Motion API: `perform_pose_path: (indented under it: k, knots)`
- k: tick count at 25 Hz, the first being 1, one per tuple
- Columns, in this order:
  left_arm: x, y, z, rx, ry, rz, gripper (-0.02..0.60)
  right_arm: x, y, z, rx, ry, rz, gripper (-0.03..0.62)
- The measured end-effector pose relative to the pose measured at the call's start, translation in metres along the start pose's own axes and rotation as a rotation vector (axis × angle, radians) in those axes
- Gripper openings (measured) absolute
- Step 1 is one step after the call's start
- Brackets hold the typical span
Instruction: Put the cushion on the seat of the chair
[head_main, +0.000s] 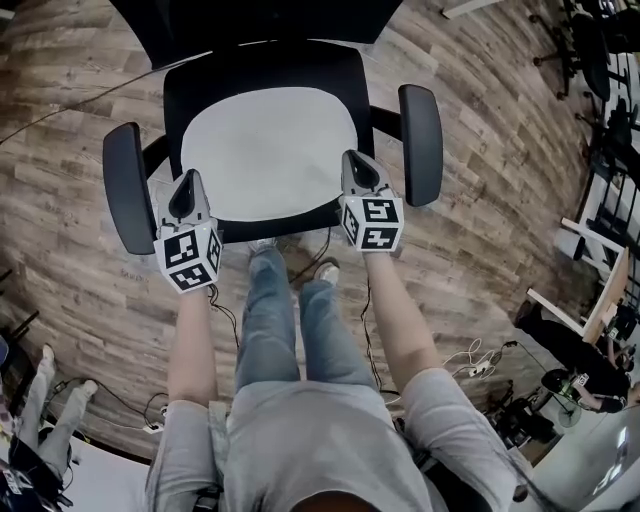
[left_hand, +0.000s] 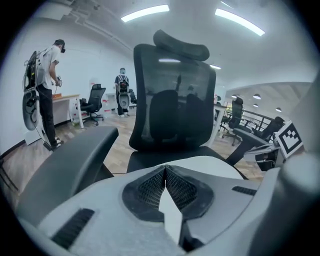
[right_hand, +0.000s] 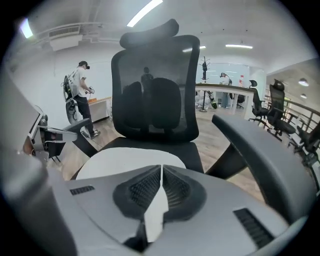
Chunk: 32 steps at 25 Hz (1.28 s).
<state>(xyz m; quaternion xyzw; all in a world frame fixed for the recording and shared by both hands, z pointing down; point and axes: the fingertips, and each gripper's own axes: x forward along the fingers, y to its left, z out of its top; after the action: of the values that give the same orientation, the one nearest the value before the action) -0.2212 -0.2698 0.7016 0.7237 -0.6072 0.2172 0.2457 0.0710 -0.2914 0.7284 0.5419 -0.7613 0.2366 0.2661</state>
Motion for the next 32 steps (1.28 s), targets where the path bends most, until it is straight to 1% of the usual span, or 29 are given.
perform_pose_path:
  k: [4,6,14,20,23,32]
  knots:
    - [-0.022,-0.016,0.021,0.021,-0.052,-0.027,0.011,-0.023,0.006,0.017,-0.004,-0.043,0.013,0.019]
    - [-0.034,-0.022,0.029,0.018,-0.076,-0.035,0.012,-0.035,0.011,0.025,-0.005,-0.062,0.027,0.02]
    - [-0.082,-0.04,0.054,-0.002,-0.124,-0.031,0.012,-0.085,0.023,0.057,-0.01,-0.137,0.065,0.02]
    - [-0.122,-0.049,0.065,0.029,-0.157,-0.016,0.012,-0.128,0.034,0.074,-0.002,-0.185,0.08,0.02]
    - [-0.14,-0.055,0.076,0.05,-0.182,-0.005,0.012,-0.149,0.035,0.083,-0.006,-0.209,0.086,0.02]
    - [-0.197,-0.073,0.111,0.071,-0.27,0.004,0.012,-0.207,0.039,0.11,-0.036,-0.282,0.102,0.02]
